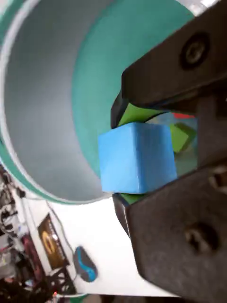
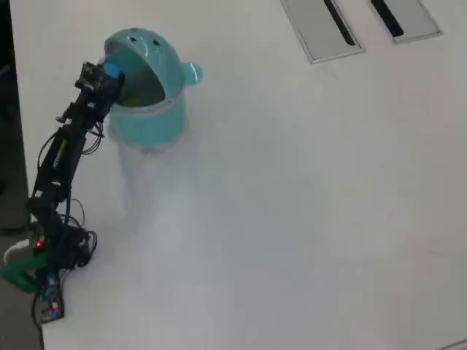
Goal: Grasp RGB lego blocks and put them in the bin one by one.
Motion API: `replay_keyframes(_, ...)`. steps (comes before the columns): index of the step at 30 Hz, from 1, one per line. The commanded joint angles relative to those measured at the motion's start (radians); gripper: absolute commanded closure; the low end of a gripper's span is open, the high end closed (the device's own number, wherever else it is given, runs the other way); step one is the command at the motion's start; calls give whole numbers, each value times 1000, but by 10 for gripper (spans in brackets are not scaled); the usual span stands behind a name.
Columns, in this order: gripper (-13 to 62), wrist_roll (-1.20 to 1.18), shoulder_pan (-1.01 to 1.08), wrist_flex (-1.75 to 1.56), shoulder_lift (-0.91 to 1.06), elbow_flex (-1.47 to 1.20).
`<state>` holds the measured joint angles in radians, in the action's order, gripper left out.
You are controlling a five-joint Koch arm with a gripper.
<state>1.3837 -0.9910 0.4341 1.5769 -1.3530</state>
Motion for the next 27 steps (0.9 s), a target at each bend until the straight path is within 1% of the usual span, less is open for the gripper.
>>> replay_keyframes(1,347,14,-9,-12,17,110)
replay_keyframes(3,347,15,-20,-14,-66,175)
replay_keyframes(8,346,20,-37,-20,-146,241)
replay_keyframes(10,342,55,-40,-23,-156,244)
replay_keyframes(13,290,98,-40,-23,-173,255)
replay_keyframes(17,247,120,-38,-23,-167,253)
replay_keyframes(23,239,118,-38,-20,-97,230)
replay_keyframes(27,239,115,-37,-18,-9,152)
